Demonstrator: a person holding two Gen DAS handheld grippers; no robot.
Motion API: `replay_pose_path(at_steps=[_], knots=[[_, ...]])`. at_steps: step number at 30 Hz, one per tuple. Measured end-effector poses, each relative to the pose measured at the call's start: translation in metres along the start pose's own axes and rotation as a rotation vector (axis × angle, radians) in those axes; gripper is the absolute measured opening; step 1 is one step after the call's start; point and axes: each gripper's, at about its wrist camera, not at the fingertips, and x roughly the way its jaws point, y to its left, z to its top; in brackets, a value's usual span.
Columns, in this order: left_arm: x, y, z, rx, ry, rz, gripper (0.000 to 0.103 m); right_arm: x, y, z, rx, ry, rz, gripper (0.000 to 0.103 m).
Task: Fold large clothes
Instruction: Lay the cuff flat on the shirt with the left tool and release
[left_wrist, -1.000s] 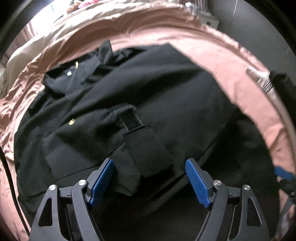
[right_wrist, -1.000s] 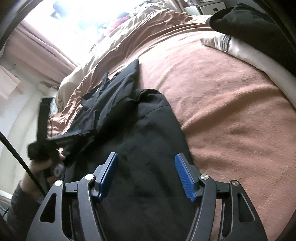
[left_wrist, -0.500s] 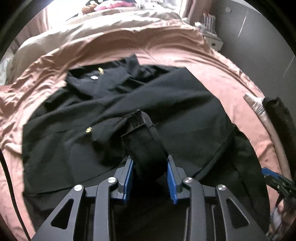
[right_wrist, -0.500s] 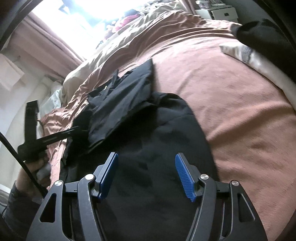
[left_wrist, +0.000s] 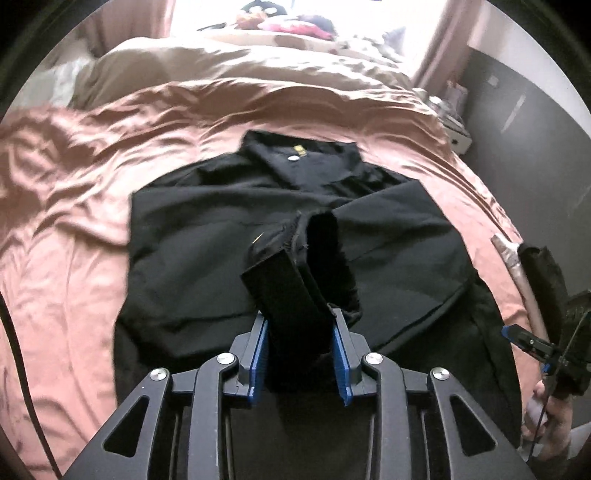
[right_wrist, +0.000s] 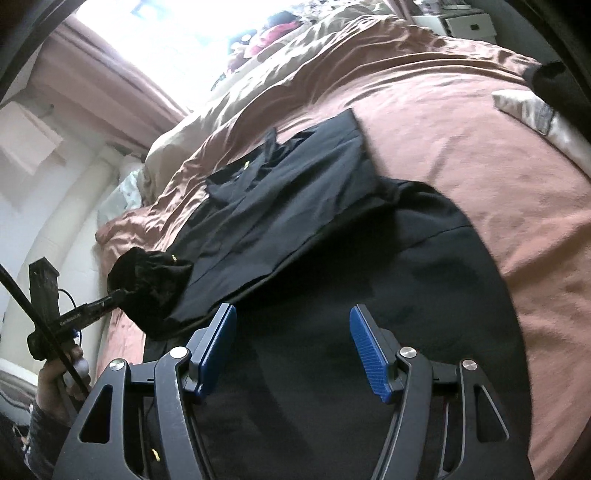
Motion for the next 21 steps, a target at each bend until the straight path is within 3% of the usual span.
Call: replay_pose_path(at_steps=[5,9,15,21], knots=[[-0.012,0.045,-0.018,-0.112,0.021,0.016,0.039,0.012,0.022,-0.002,-0.034,0.01,-0.005,0.062],[-0.021,0.081,-0.033,-0.182,0.017,0.011,0.054,0.022,0.037,-0.003,-0.059,0.019,-0.009,0.062],[-0.022,0.114,-0.04,-0.246,0.005,0.004,0.056,0.036,0.049,-0.006,-0.087,0.032,-0.043,0.062],[0.013,0.115,-0.041,-0.237,0.054,-0.011,0.056,0.043,0.048,0.002,-0.097,0.026,-0.103,0.062]])
